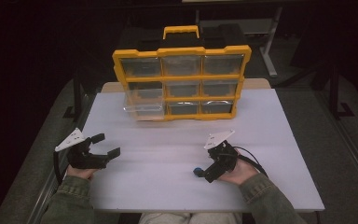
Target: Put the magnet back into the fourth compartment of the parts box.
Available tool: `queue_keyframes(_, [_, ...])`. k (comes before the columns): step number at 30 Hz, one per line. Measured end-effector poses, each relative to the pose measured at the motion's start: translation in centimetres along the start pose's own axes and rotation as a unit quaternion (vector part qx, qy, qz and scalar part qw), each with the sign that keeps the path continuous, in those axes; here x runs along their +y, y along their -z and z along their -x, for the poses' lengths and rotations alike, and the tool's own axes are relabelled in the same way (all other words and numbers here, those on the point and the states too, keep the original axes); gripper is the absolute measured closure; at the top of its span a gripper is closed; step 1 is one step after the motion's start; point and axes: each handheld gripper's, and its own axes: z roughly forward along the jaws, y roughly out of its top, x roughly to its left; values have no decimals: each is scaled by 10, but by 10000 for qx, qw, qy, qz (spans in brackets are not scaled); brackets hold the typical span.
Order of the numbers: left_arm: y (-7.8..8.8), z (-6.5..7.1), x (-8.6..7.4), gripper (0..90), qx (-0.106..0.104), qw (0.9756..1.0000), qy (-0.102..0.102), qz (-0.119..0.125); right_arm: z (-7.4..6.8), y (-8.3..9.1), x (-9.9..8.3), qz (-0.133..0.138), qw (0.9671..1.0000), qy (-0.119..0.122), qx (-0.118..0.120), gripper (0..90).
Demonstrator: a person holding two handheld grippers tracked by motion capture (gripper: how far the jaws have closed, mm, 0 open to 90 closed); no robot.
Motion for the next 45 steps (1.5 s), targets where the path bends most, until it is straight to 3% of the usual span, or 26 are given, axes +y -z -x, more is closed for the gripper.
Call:
queue_keyframes(5, [0, 1, 0, 0, -6, 10000, -8, -6, -1, -2, -1, -85, 10000, -28, 30, 7])
queue_keyframes(18, [1, 0, 0, 0, -1, 10000, 10, 33, -3, -13, -6, -371, 9990, -22, 264, 129])
queue_keyframes(25, [0, 0, 0, 0, 1, 10000, -1, 12, -5, -18, -8, -522, 9984, -83, 223, 160])
queue_keyframes(36, [0, 0, 0, 0, -4, 10000, 12, 17, -9, -21, -8, -574, 9980, -174, 188, 300])
queue_keyframes(41, [1, -1, 0, 0, -7, 10000, 10, 15, -11, -22, -8, -573, 9982, -107, 150, 410])
queue_keyframes(45, [1, 0, 0, 0, -5, 10000, 9, 9, -10, -22, -9, -582, 9982, -105, 135, 442])
